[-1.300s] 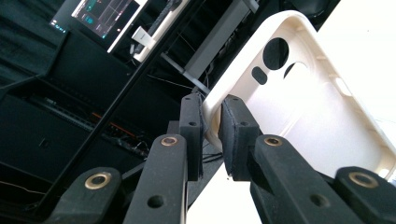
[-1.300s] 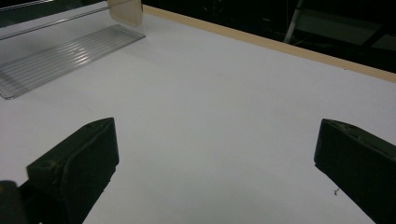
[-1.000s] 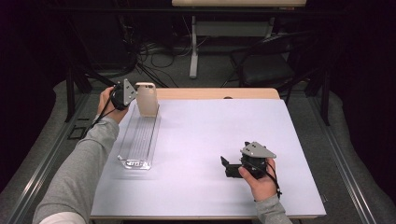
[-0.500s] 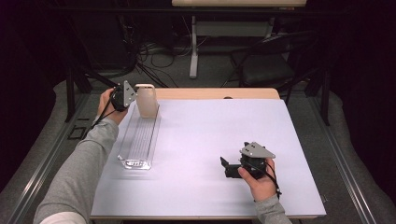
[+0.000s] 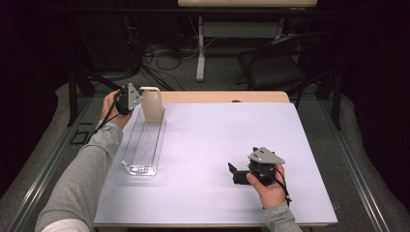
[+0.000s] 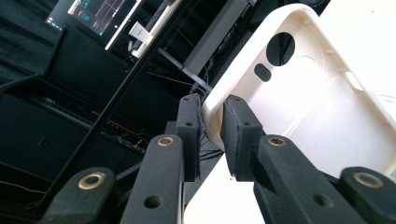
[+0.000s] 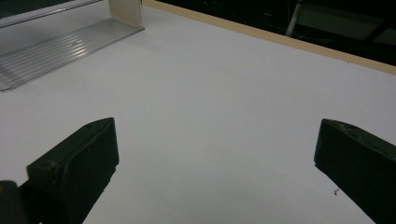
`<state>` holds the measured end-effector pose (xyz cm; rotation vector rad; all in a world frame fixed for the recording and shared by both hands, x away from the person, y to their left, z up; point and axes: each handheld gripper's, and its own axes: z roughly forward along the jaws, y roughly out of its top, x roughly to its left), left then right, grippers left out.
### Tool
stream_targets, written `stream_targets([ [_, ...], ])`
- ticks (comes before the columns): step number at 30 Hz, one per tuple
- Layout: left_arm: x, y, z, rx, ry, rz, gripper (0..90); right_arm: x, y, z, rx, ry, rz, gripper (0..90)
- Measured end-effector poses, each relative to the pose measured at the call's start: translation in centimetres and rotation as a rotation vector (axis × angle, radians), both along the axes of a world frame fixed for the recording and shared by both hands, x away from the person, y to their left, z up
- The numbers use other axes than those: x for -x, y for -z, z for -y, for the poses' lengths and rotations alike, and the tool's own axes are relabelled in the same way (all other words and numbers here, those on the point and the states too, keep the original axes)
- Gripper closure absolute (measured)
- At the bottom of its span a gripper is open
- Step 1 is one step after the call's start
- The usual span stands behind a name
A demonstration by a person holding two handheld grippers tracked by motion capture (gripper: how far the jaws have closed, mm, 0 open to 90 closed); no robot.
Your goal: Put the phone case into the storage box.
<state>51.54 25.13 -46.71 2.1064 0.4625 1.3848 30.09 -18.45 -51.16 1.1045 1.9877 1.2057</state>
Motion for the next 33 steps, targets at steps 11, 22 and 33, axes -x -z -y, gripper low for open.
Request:
stream_targets([
  [11, -0.09, 0.01, -0.01, 0.003, 0.002, -0.011, 72.1, -0.03, 0.05, -0.07, 0.004, -0.002, -0.002, 0.0],
  [22, -0.07, 0.0, -0.06, 0.017, 0.002, -0.023, 59.8, -0.03, 0.07, -0.09, 0.009, -0.005, -0.002, 0.0],
  [33, -0.01, -0.24, -0.25, 0.019, 0.001, 0.008, 44.2, -0.06, 0.08, -0.1, 0.01, -0.008, -0.001, 0.0],
])
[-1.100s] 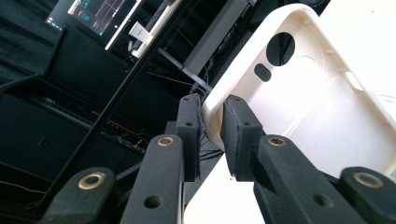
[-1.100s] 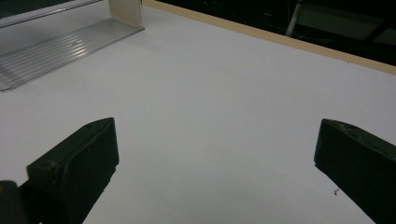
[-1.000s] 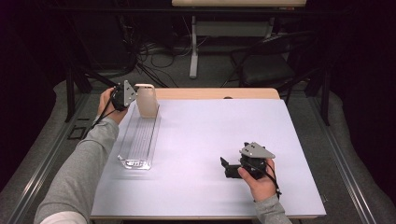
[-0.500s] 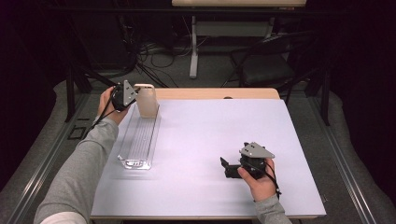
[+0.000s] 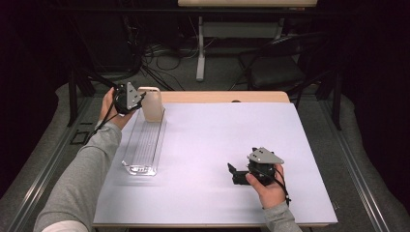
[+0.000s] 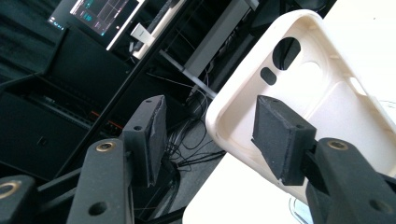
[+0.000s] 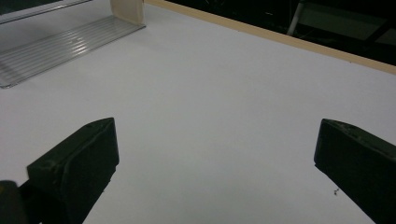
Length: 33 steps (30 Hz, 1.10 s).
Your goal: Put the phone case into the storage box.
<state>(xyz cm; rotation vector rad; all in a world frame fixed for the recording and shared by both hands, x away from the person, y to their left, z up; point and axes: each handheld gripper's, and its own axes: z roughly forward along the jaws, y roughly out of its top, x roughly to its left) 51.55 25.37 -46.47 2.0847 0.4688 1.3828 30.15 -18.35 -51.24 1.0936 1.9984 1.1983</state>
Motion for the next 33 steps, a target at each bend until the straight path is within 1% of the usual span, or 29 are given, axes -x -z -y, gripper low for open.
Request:
stream_targets([
  [4, -0.03, -0.04, -0.08, -0.007, -0.005, -0.001, 43.4, -0.05, 0.04, 0.06, -0.002, 0.002, -0.001, 0.0],
  [15, 0.1, -0.31, -0.19, 0.016, -0.021, -0.002, 43.4, -0.13, 0.11, -0.01, 0.001, -0.001, -0.003, 0.0],
  [19, 0.19, -0.43, -0.15, 0.0, -0.014, 0.011, 42.2, -0.15, 0.09, -0.08, -0.001, -0.004, -0.005, 0.0],
  [22, 0.26, -0.51, -0.23, -0.005, -0.017, 0.017, 41.9, -0.14, 0.13, -0.09, -0.001, -0.003, -0.005, 0.0],
  [24, 0.34, -0.63, -0.34, -0.006, -0.025, 0.014, 41.9, -0.13, 0.12, -0.08, -0.001, -0.001, -0.005, 0.0],
  [25, 0.36, -0.68, -0.4, 0.001, -0.03, 0.017, 41.8, -0.12, 0.11, -0.08, -0.002, -0.002, -0.005, 0.0],
  [29, 0.37, -0.92, -0.72, 0.025, -0.038, 0.005, 41.1, -0.09, 0.12, -0.14, -0.001, -0.003, -0.004, 0.0],
  [32, 0.46, -0.92, -0.73, 0.019, -0.046, 0.0, 41.1, -0.1, 0.12, -0.16, 0.002, -0.004, -0.006, 0.0],
  [33, 0.49, -0.94, -0.73, 0.024, -0.048, -0.008, 41.1, -0.1, 0.13, -0.16, 0.002, -0.004, -0.007, 0.0],
])
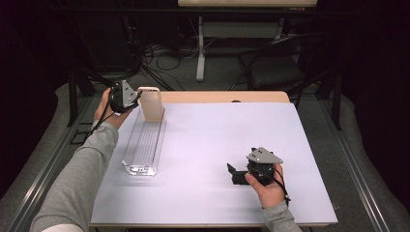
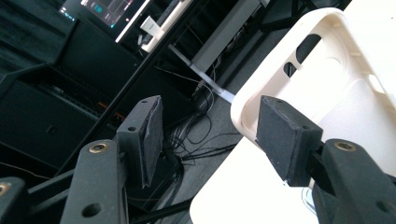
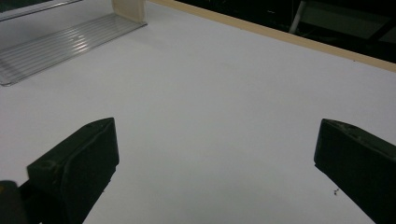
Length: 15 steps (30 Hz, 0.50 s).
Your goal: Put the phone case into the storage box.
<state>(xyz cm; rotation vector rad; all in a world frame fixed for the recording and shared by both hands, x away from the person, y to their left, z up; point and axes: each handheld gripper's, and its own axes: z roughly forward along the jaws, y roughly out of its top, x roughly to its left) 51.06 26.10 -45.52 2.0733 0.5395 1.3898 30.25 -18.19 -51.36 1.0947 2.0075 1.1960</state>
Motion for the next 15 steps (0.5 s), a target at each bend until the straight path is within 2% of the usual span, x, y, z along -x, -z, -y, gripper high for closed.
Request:
stream_targets([
  [6, 0.13, -0.2, -0.03, 0.03, -0.01, -0.046, 39.7, -0.01, 0.02, -0.01, 0.002, 0.0, -0.001, 0.0],
  [15, 0.43, -0.64, -0.16, 0.11, -0.009, -0.113, 37.2, -0.02, 0.04, -0.02, 0.007, 0.0, -0.001, 0.0],
])
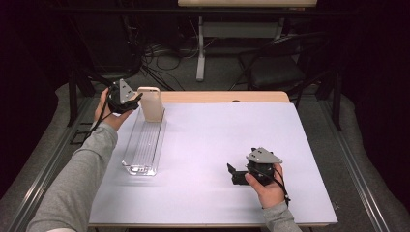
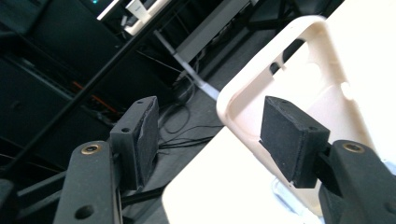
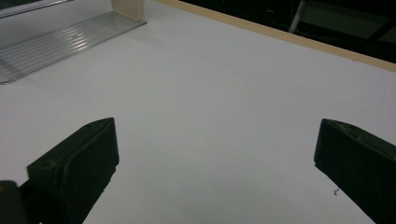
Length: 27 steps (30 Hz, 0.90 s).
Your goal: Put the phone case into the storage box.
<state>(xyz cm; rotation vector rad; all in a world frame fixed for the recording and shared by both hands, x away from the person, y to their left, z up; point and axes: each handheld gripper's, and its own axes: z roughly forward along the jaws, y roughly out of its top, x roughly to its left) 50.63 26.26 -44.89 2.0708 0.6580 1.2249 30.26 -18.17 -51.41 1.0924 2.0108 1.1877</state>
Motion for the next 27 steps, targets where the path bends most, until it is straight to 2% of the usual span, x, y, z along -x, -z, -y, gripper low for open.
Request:
stream_targets([
  [6, 0.4, -0.6, 0.0, 0.055, 0.022, -0.033, 35.8, 0.0, 0.0, 0.0, 0.001, -0.001, 0.001, 0.0],
  [10, 0.5, -0.8, 0.0, 0.112, 0.025, -0.076, 34.5, 0.0, 0.0, 0.0, 0.0, -0.002, 0.003, 0.0],
  [17, 0.7, -1.1, -0.1, 0.174, 0.024, -0.131, 31.5, 0.1, -0.1, 0.0, 0.0, -0.002, 0.004, 0.0],
  [23, 0.8, -1.3, -0.4, 0.286, 0.017, -0.213, 27.8, 0.0, 0.0, 0.0, 0.001, -0.002, 0.003, 0.0],
  [27, 0.9, -1.4, -0.4, 0.33, 0.016, -0.244, 24.8, 0.0, 0.0, 0.0, 0.003, -0.005, 0.003, 0.0],
])
